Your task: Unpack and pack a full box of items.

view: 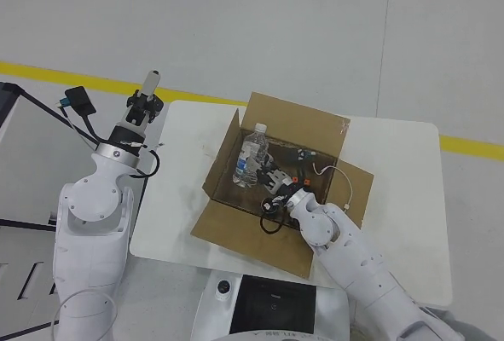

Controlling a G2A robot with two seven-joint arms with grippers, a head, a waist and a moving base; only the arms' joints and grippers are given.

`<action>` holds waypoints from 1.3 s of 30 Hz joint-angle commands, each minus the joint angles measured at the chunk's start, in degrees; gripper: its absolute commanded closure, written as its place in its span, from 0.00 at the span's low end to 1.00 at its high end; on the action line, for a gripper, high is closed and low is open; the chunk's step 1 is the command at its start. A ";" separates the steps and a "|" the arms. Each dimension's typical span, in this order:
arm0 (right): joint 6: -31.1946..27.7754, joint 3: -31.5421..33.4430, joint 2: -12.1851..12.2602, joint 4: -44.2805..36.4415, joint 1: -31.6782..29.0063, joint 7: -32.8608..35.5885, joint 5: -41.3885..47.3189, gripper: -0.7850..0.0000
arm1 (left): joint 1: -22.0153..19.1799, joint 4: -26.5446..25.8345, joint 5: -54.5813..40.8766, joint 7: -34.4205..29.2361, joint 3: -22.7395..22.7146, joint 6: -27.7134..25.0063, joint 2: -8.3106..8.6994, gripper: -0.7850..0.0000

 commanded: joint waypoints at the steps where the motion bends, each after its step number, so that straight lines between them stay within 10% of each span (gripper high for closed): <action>1: -0.49 10.45 2.00 -9.62 -2.74 9.91 6.89 1.00 | 0.00 0.00 0.00 0.00 0.00 0.00 0.00 0.00; 25: -0.60 10.44 2.00 -9.89 -2.82 9.77 6.75 1.00 | 0.00 0.00 0.00 0.00 0.00 0.00 0.00 0.00; 39: -5.39 9.88 1.43 -7.48 -2.51 -7.20 -4.03 1.00 | 0.00 0.00 0.00 0.00 0.00 0.00 0.00 0.00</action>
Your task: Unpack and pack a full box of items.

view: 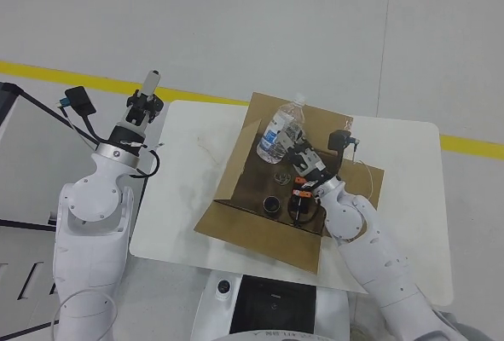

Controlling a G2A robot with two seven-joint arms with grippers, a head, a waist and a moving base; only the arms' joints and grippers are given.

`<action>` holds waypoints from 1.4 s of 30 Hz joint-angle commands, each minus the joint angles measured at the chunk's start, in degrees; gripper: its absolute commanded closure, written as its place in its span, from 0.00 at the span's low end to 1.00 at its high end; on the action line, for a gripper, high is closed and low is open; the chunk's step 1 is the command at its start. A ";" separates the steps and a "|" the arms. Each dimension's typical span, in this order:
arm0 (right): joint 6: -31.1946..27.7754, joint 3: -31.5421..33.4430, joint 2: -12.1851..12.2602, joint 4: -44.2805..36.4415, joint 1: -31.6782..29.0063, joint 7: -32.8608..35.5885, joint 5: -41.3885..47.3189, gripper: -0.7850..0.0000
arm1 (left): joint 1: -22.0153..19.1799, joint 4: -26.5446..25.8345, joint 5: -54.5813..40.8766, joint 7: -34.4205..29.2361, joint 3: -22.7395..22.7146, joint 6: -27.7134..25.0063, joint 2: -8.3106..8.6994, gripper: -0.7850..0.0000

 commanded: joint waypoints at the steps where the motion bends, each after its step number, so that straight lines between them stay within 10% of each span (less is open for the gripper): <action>1: 0.90 -0.16 -0.18 0.01 -0.21 -2.61 -0.89 1.00 | 0.00 0.00 0.00 0.00 0.00 0.00 0.00 0.00; 42: 1.51 -0.81 -0.61 0.61 -0.36 -6.80 -3.03 1.00 | 0.00 0.00 0.00 0.00 0.00 0.00 0.00 0.00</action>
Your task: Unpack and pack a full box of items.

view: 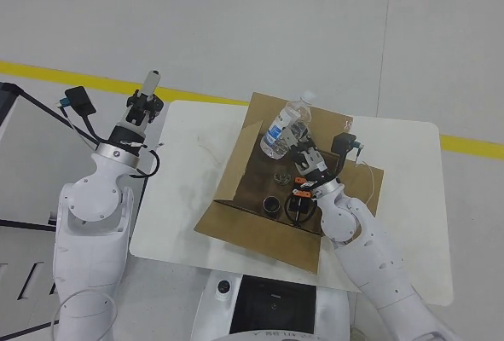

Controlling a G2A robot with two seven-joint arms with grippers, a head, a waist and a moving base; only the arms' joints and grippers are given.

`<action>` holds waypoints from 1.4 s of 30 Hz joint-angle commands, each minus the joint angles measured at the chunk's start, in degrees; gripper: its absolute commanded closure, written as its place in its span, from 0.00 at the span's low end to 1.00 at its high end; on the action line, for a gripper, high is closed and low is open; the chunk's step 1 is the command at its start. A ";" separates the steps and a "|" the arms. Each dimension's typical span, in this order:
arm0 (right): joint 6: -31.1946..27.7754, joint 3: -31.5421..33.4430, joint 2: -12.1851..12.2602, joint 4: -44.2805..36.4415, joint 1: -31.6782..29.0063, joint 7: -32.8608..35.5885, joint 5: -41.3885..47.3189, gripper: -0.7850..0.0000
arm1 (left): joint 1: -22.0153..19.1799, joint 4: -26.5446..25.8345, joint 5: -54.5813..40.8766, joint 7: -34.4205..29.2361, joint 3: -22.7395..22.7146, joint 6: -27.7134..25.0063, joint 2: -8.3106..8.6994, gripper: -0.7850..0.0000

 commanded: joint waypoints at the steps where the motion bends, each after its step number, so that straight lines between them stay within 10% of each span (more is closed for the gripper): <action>1: 0.00 0.00 0.00 0.00 0.00 0.00 0.00 1.00 | 0.00 0.00 0.00 0.00 0.00 0.00 0.00 0.00; 11: 0.00 0.00 0.00 0.00 0.00 0.00 0.00 1.00 | 0.00 0.00 0.00 0.00 0.00 0.00 0.00 0.00; 12: 0.00 0.00 0.00 0.00 0.00 0.00 0.00 0.71 | 0.00 0.00 0.00 0.00 0.00 0.00 0.00 0.00; 13: 0.00 0.00 0.00 0.00 0.00 0.00 0.00 0.63 | 0.00 0.00 0.00 0.00 0.00 0.00 0.00 0.00; 14: 0.00 0.00 0.00 0.00 0.00 0.00 0.00 0.63 | 0.00 0.00 0.00 0.00 0.00 0.00 0.00 0.00; 15: 0.00 0.00 0.00 0.00 0.00 0.00 0.00 1.00 | 0.00 0.00 0.00 0.00 0.00 0.00 0.00 0.00; 30: -0.79 1.04 0.32 -1.42 -0.17 2.98 -2.73 1.00 | 0.00 0.00 0.00 0.00 0.00 0.00 0.00 0.00; 42: -16.29 2.15 2.83 2.01 6.19 1.18 -33.07 1.00 | 0.00 0.00 0.00 0.00 0.00 0.00 0.00 0.00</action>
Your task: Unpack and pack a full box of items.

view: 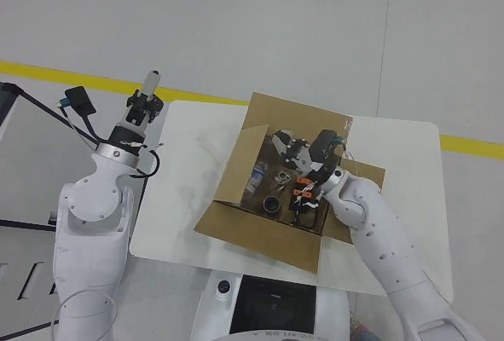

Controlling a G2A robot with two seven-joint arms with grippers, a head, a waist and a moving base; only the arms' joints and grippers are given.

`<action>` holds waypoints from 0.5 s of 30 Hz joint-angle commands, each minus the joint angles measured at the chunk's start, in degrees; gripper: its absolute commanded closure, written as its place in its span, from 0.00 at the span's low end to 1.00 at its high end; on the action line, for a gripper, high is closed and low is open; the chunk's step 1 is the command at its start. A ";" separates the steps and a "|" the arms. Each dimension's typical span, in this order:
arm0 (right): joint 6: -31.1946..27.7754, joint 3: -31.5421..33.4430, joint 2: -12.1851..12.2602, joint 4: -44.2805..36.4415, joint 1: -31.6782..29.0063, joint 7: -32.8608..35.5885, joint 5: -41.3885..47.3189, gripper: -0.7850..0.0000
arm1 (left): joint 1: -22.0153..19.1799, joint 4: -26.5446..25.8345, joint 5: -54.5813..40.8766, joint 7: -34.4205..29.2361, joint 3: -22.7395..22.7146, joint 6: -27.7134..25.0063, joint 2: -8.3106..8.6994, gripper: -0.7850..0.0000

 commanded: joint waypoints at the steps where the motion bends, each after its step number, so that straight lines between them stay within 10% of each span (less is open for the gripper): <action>1: -2.10 0.07 0.35 0.16 1.42 2.10 -3.34 0.89 | 0.00 0.00 0.00 0.00 0.00 0.00 0.00 0.00; 5: -5.31 -0.12 1.38 -3.25 4.40 5.37 -14.59 0.88 | 0.00 0.00 0.00 0.00 0.00 0.00 0.00 0.00; 10: -18.04 5.44 3.33 -16.87 6.92 20.30 -12.63 0.89 | 0.00 0.00 0.00 0.00 0.00 0.00 0.00 0.00; 15: -18.56 3.12 4.71 -18.56 8.31 25.24 -10.83 0.84 | 0.00 0.00 0.00 0.00 0.00 0.00 0.00 0.00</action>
